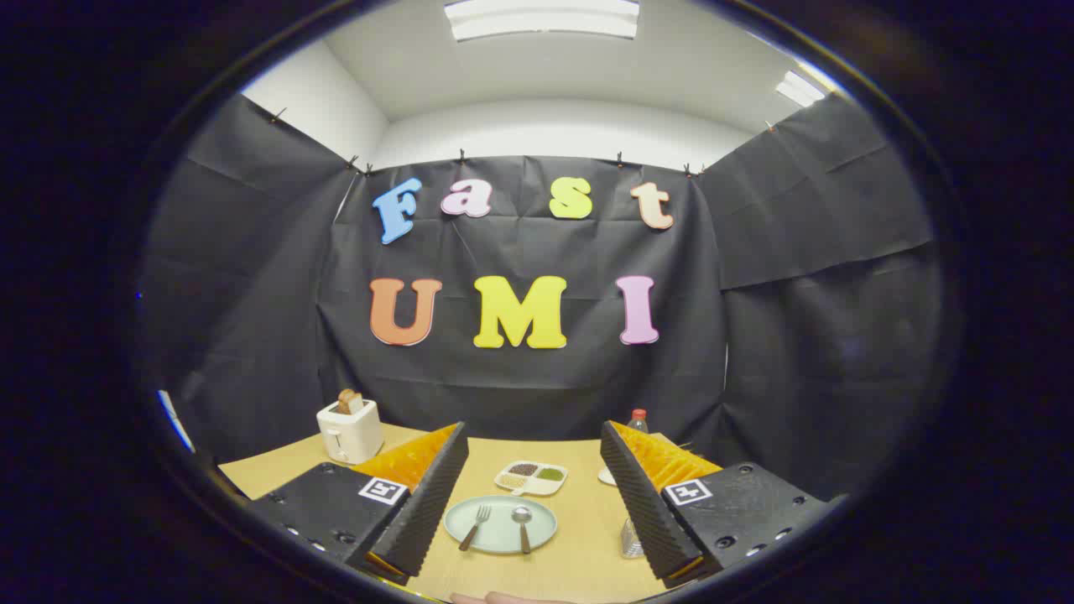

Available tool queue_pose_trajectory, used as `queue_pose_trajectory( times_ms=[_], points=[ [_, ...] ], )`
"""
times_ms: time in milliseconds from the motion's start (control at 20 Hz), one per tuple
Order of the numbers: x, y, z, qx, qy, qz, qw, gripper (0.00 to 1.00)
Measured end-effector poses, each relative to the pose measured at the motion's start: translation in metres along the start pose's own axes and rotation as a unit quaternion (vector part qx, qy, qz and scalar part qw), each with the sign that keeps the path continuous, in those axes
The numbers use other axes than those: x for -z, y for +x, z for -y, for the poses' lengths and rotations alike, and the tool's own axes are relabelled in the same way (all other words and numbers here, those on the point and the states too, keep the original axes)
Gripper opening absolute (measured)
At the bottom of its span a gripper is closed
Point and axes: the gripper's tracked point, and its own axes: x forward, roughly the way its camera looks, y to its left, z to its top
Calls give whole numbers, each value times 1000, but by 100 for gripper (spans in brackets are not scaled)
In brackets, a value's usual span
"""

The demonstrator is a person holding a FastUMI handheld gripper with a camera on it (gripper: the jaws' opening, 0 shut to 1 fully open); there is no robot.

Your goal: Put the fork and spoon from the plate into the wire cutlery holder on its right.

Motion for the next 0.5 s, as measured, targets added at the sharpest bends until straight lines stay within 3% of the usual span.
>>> queue_pose_trajectory(
  times_ms=[500],
  points=[
    [12, -2, 17, 12, 40, -34, 999, 96]
  ],
)
